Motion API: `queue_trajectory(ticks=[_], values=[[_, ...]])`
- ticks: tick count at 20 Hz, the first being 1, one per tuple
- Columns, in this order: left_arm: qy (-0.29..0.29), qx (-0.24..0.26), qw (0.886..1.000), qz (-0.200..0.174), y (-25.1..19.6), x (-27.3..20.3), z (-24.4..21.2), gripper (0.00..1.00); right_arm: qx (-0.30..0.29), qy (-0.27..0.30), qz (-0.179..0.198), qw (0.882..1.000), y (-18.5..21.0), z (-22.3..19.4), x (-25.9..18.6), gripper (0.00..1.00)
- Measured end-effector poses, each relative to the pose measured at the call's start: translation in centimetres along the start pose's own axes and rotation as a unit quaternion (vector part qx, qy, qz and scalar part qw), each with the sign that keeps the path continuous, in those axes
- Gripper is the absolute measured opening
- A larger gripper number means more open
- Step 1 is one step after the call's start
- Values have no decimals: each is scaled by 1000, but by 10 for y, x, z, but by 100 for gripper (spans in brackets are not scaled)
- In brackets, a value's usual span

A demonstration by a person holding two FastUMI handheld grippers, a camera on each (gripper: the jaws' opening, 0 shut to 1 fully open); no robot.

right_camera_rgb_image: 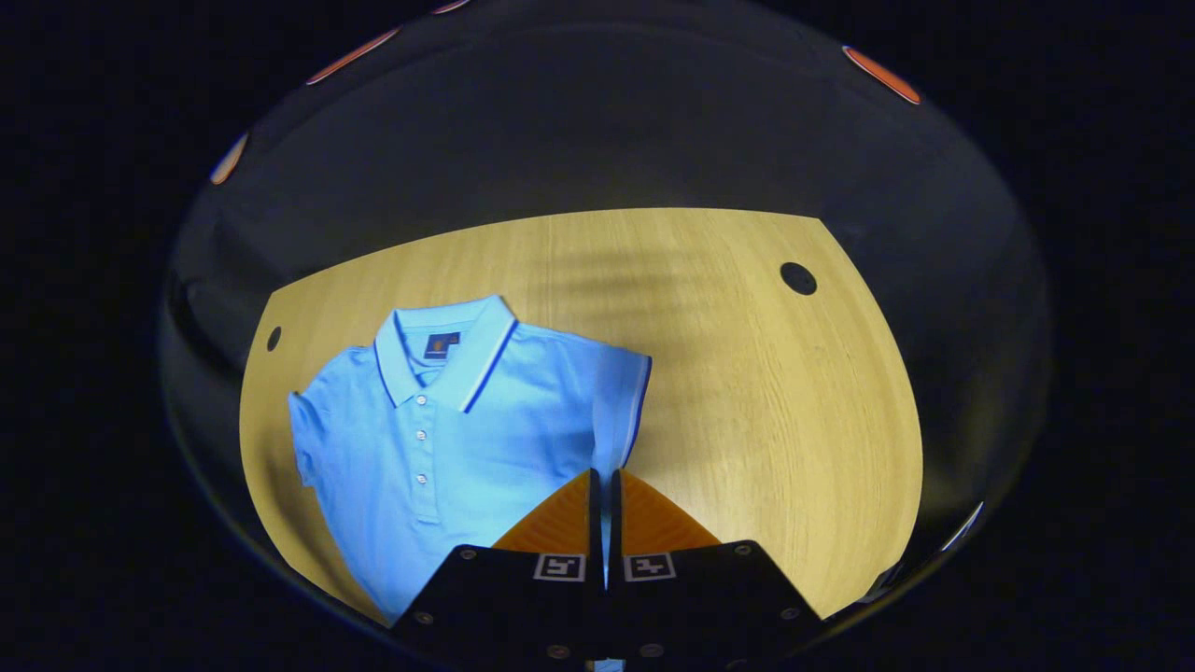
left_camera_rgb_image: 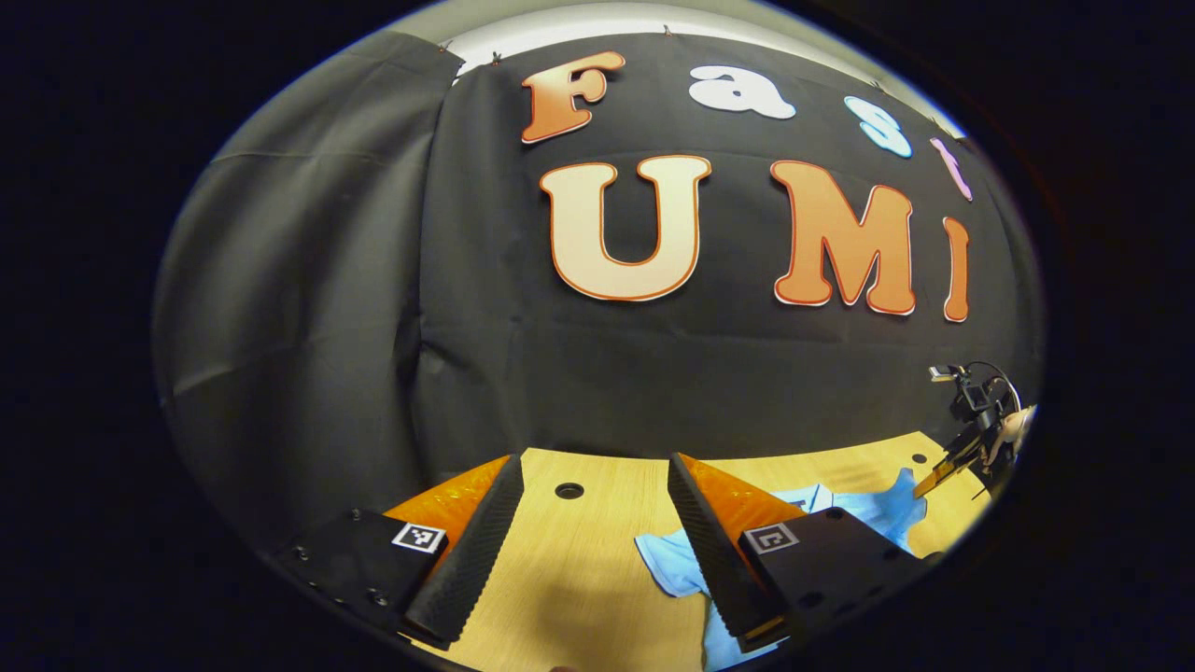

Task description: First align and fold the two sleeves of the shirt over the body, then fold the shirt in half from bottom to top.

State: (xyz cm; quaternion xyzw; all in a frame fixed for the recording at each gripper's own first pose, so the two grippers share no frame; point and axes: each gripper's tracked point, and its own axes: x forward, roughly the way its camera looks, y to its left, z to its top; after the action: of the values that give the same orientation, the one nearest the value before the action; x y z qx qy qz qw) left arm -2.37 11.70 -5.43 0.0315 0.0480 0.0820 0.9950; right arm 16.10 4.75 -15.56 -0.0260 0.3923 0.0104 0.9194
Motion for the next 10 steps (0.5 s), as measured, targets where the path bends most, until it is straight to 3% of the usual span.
queue_trajectory(ticks=[7,10], values=[[7,-1,1000,4,27,3,-8,100,-40,-2,40,998,76,-6,1,2],[17,-9,1000,8,34,9,-15,100,-49,7,79,996,115,-15,2,3]])
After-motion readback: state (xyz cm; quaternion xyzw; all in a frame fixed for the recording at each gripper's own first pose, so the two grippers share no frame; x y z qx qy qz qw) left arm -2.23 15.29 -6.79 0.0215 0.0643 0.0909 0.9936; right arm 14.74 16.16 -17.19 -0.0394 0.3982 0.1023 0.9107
